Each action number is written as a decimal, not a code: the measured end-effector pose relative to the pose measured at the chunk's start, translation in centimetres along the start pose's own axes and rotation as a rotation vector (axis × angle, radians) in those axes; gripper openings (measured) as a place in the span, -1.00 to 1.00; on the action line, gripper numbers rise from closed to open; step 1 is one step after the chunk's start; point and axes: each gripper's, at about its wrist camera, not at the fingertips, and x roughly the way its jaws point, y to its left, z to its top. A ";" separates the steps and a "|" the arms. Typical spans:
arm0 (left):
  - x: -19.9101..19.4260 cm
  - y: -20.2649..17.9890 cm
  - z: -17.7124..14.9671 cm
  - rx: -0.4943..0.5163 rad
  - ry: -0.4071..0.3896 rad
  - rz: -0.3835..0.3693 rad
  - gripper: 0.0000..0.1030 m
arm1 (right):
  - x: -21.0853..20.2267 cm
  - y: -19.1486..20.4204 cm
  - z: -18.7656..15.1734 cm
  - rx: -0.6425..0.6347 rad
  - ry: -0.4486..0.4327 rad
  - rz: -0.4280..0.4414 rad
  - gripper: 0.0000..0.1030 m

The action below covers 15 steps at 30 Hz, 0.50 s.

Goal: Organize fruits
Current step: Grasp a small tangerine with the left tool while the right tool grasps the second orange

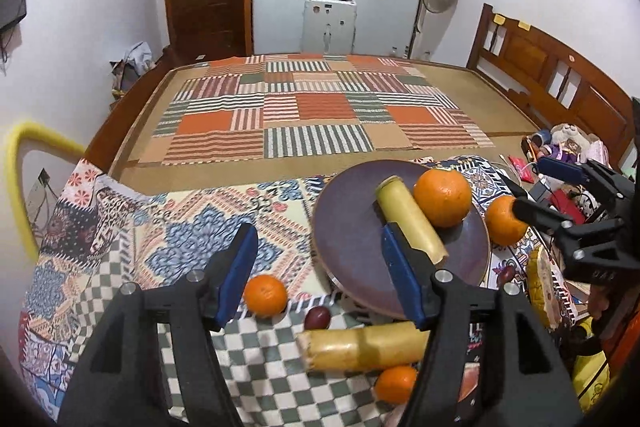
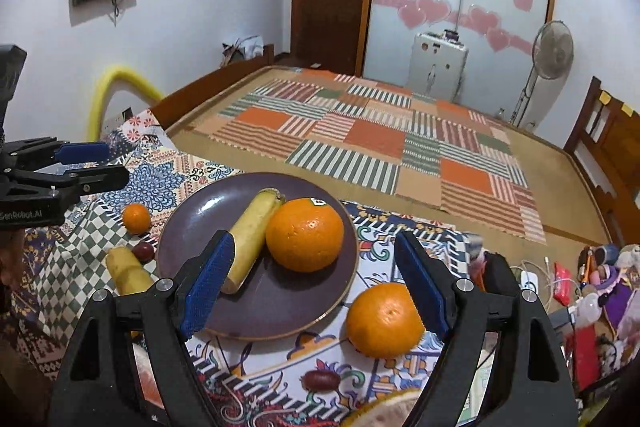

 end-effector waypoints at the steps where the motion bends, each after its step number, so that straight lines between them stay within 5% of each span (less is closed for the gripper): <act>1: 0.0 0.3 -0.2 -0.004 0.002 0.000 0.28 | -0.2 -0.1 -0.1 0.000 -0.005 -0.004 0.55; 15: 4.7 5.0 -4.0 -0.067 0.130 0.034 0.38 | 1.0 -3.5 -4.3 0.029 0.067 -0.081 0.57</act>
